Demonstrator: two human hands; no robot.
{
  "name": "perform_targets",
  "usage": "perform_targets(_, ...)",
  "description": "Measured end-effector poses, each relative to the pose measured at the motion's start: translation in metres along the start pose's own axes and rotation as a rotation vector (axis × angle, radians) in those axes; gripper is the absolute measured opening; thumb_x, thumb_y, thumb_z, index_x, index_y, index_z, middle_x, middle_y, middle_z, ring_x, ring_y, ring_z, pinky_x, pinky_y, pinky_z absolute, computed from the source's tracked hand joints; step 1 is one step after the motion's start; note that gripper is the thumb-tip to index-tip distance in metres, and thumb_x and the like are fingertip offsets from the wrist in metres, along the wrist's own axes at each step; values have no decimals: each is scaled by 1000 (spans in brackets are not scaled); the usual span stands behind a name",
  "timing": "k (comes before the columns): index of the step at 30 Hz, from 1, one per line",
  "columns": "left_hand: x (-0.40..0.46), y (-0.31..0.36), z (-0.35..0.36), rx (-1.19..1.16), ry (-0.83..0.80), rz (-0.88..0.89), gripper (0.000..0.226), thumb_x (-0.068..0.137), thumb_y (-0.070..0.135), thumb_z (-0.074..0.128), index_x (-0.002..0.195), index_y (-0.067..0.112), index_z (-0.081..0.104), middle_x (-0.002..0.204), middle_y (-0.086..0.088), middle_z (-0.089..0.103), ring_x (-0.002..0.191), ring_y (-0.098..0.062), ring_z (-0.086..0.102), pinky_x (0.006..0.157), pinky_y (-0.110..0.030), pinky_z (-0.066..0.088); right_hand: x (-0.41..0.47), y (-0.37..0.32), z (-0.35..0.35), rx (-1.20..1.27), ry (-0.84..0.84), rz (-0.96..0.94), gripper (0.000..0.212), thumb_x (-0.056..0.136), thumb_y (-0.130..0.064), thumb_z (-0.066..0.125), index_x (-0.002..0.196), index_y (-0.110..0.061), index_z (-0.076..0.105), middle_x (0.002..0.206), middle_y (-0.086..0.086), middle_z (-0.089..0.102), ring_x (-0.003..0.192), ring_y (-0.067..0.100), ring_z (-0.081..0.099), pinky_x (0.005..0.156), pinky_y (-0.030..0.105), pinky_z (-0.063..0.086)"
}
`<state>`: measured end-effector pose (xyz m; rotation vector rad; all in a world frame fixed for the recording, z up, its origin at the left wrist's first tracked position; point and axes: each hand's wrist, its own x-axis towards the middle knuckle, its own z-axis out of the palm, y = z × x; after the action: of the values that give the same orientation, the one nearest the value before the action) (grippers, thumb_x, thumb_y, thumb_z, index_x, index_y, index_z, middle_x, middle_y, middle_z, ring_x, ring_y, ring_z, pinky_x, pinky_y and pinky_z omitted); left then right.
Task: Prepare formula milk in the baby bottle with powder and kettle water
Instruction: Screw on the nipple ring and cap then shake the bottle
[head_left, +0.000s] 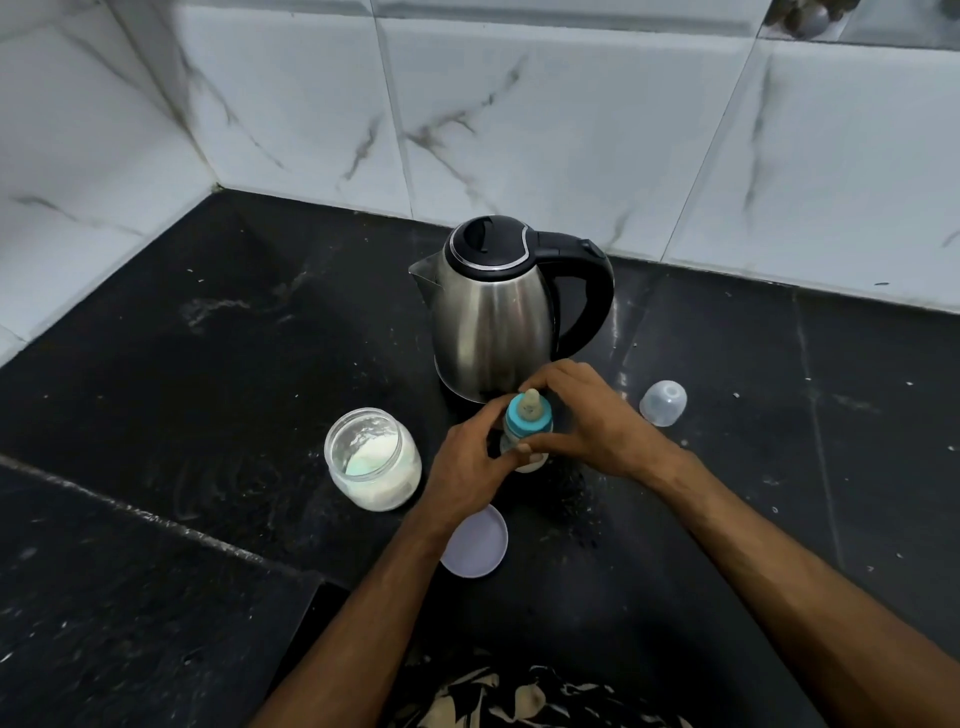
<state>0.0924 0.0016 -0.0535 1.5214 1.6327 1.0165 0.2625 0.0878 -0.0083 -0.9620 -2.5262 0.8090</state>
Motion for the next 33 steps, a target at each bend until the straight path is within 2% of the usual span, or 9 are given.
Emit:
perform_targets(3,0,0,0,-7,-3,-10,61,84,33,76,139,29,48,130,13,61,121,0,56,104,-32,48,-2,4,-4,47,-84,-13,60,80,-41,78,133,-26,54,133,-5,50,124,12,42,106,29,39)
perform_targets(9,-2,-3,3,2,15,-19,59,85,39,72,138,37,47,132,14,61,123,-2,56,103,-40,50,-6,0,15,61,165,95,55,66,-54,82,107,-27,58,106,-9,54,100,10,49,88,29,48)
perform_targets(12,-2,-2,1,3,19,-11,59,84,42,72,137,36,48,130,13,63,122,-2,57,102,-40,50,-8,2,16,95,138,64,66,66,-67,74,118,-31,54,117,-10,53,110,8,48,93,23,43)
perform_targets(15,-1,-1,1,5,16,-8,60,85,40,73,139,32,48,131,12,63,122,-2,57,103,-37,49,-8,5,6,153,-18,3,73,79,-55,73,142,-32,44,139,-9,43,131,8,38,106,23,35)
perform_targets(18,-1,-3,3,-1,12,-29,62,84,43,74,139,32,48,130,13,63,121,0,57,103,-36,50,-5,8,5,164,-10,-40,56,82,-38,77,133,-26,57,135,-7,48,129,8,42,107,27,39)
perform_targets(22,-1,-4,2,13,17,-34,60,83,38,75,136,40,48,128,16,63,120,1,57,102,-38,51,-3,3,16,172,147,5,53,70,-47,81,113,-23,62,116,-6,57,110,9,53,96,30,48)
perform_targets(24,0,-4,2,17,14,-27,59,83,38,75,136,39,48,127,16,64,119,0,58,101,-38,51,-4,3,17,172,162,9,57,67,-52,80,113,-24,61,117,-7,57,110,9,53,95,26,47)
perform_targets(28,0,-1,0,36,-3,-7,60,83,44,73,136,37,48,125,20,62,118,2,57,101,-36,51,-2,7,8,202,-19,0,64,76,-39,82,133,-24,57,141,-9,49,131,6,40,107,19,33)
perform_targets(33,-3,0,3,45,25,-13,60,83,50,69,137,38,46,130,13,63,121,-4,58,101,-40,51,-5,7,17,193,116,0,55,74,-42,82,122,-23,65,126,-13,60,120,-1,48,102,13,34)
